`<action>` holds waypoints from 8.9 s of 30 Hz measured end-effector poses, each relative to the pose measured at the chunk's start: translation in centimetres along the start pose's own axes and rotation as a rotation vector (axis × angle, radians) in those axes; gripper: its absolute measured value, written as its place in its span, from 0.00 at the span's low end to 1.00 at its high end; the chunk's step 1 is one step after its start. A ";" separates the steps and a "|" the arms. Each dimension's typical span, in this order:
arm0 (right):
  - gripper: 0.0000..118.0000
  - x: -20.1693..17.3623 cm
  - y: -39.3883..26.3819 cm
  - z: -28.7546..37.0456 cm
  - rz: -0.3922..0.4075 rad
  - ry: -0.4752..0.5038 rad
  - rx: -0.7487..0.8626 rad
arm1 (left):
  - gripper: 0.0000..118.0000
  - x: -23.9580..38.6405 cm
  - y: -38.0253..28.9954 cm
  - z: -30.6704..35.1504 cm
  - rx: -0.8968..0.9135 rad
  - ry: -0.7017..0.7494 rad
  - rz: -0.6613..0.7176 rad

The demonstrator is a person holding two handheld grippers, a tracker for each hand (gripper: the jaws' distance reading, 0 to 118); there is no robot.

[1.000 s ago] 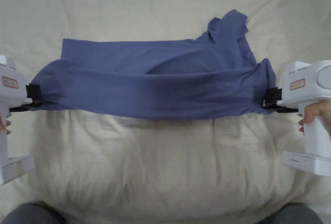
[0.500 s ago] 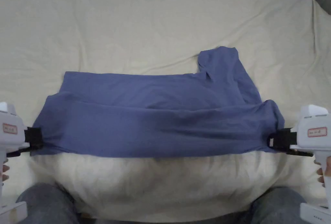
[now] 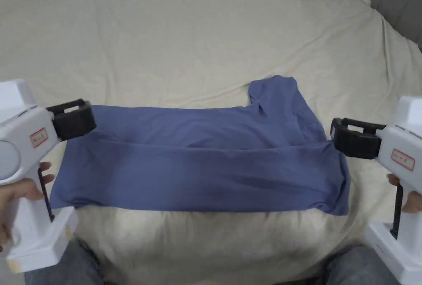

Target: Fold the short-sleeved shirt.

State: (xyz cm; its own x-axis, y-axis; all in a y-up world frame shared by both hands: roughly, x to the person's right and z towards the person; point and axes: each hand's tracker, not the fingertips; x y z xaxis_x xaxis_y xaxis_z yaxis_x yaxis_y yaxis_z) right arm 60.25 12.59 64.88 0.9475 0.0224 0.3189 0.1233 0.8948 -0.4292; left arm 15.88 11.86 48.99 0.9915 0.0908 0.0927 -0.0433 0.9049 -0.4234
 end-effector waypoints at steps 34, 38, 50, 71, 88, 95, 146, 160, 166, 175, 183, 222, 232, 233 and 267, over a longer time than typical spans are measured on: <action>0.01 -4.8 4.6 -3.8 -0.087 0.119 0.063 | 1.00 2.3 9.4 -14.3 -0.222 0.045 -0.121; 0.01 -4.9 4.9 -6.6 -0.089 0.124 0.019 | 1.00 1.4 9.2 -19.7 -0.357 0.048 -0.114; 0.01 -4.5 2.7 -13.5 -0.078 0.111 -0.137 | 0.78 0.6 1.4 -31.5 -0.611 0.104 -0.130; 0.76 -1.5 5.9 -23.4 -0.089 0.071 -0.396 | 0.02 -0.1 4.6 -23.4 -0.442 -0.033 -0.053; 0.21 1.6 1.6 -35.5 -0.134 -0.166 -0.665 | 0.02 -2.6 4.2 -23.0 -0.467 -0.017 0.006; 0.02 3.1 4.2 -32.2 -0.144 -0.140 -0.611 | 0.02 -2.3 4.4 -22.9 -0.479 -0.011 0.034; 0.71 -3.0 2.9 3.0 -0.027 0.067 0.219 | 0.39 5.7 0.5 2.9 0.264 0.044 -0.196; 0.01 -4.0 2.8 1.5 -0.054 0.060 0.165 | 0.00 3.4 0.9 1.7 0.120 0.006 -0.136; 0.01 -4.5 2.8 0.4 -0.020 0.077 0.131 | 0.03 -3.3 2.3 -2.1 -0.172 -0.055 0.015; 0.01 -6.1 2.3 -2.4 -0.033 0.081 0.043 | 0.99 -14.0 -3.9 -7.1 -0.455 -0.195 0.343; 0.01 -8.1 1.2 -4.2 0.002 0.093 -0.039 | 0.99 -16.5 -10.1 -9.0 -0.634 -0.425 0.498; 0.01 -6.9 0.2 -2.3 -0.044 0.135 -0.068 | 0.15 -12.8 -9.2 -12.4 -0.850 -0.254 0.466; 0.01 -4.8 0.5 0.4 -0.057 0.146 -0.012 | 0.08 -2.8 -3.2 -6.5 -0.618 -0.182 0.047; 0.01 -4.5 0.5 0.7 -0.062 0.142 -0.001 | 0.08 -1.8 -2.3 -5.5 -0.590 -0.221 0.038; 0.01 0.3 -1.1 3.5 -0.110 0.088 0.059 | 0.17 17.9 -7.4 -5.4 -0.449 -0.314 -0.219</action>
State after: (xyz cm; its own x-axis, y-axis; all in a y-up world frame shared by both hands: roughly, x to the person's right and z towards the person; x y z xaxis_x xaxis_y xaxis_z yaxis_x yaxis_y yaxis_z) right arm 59.35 13.16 68.40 0.9518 -0.1136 0.2849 0.2123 0.9145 -0.3445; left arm 34.61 4.49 48.92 0.8847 0.1024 0.4548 0.2826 0.6581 -0.6979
